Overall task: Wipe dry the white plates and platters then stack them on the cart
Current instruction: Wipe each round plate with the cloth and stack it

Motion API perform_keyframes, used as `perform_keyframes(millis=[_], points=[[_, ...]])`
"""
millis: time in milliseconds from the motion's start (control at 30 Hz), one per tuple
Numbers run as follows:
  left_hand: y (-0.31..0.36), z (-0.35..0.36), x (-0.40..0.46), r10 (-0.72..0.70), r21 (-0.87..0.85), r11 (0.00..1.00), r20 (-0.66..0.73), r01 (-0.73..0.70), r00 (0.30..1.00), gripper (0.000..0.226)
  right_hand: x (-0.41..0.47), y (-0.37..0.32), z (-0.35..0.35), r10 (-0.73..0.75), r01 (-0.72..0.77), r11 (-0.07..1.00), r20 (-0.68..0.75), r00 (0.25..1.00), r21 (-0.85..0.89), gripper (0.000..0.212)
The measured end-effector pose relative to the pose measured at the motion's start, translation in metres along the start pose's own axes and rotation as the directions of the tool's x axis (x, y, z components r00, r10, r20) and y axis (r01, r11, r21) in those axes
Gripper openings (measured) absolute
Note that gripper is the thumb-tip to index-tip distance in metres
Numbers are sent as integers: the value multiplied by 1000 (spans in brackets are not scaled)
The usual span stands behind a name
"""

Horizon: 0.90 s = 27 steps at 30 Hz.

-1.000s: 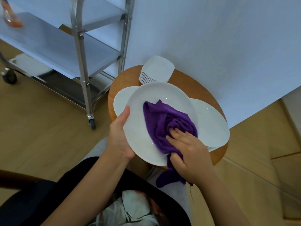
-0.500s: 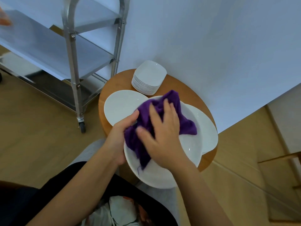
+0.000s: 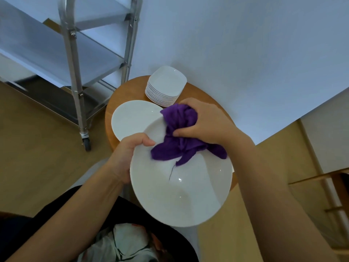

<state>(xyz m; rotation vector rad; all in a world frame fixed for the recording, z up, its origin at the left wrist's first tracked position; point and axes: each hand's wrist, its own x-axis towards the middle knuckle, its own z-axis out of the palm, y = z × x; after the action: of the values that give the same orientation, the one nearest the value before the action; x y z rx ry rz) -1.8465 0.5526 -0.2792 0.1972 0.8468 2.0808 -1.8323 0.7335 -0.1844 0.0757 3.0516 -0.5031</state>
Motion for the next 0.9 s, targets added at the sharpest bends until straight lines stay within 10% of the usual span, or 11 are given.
perform_keyframes(millis=[233, 367, 600, 800, 900], points=[[-3, 6, 2, 162, -47, 985, -115, -169, 980, 41, -24, 39, 2, 331, -270, 863, -75, 941, 428, 52], [-4, 10, 3, 203, -29, 977, -140, -209, 969, 41, -50, 41, 29, 574, -321, 711, -254, 779, 625, 57], [-6, 19, 14, 319, 4, 945, -232, -327, 919, 40, -73, 23, 79, 853, -186, 234, -110, 510, 954, 61], [-30, 36, 25, 325, -145, 910, -334, -388, 885, 24, -58, -21, 116, 878, 7, -216, 191, 439, 976, 81], [-32, 39, 24, 401, 39, 912, -302, -409, 865, 21, -54, -14, 108, 873, 13, -241, 211, 439, 970, 74]])
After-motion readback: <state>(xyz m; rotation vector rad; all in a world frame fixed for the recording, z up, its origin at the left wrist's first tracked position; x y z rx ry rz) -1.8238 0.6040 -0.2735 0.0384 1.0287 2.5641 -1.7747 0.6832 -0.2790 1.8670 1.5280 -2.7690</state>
